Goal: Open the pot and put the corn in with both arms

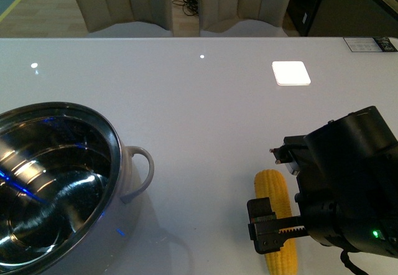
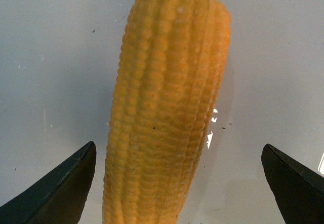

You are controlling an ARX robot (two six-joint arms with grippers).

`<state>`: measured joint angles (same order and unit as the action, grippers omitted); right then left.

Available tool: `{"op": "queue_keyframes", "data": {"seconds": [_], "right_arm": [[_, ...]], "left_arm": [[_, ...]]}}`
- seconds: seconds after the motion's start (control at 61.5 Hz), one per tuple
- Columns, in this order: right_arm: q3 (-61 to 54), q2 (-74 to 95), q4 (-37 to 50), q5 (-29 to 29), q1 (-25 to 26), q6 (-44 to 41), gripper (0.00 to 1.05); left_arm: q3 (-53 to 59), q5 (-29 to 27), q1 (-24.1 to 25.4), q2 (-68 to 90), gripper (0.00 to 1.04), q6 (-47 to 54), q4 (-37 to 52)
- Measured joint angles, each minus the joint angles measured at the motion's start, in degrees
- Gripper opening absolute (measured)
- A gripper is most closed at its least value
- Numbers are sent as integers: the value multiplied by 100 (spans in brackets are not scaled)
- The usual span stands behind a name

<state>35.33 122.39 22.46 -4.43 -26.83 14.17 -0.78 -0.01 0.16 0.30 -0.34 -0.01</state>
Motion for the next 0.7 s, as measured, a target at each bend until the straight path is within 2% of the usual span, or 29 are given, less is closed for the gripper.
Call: {"op": "queue_keyframes", "data": {"seconds": [0.26,0.585,0.699], "right_arm": [[66,348,66,103,-101,87,94],[192,544,138,118,-109,133,44],[129,485,162,151,-70,129,34]], "left_arm": [[0,0,0,0,98,0,0],[0,2,0,0,98,0,0],[0,2,0,0,98,0,0]]}}
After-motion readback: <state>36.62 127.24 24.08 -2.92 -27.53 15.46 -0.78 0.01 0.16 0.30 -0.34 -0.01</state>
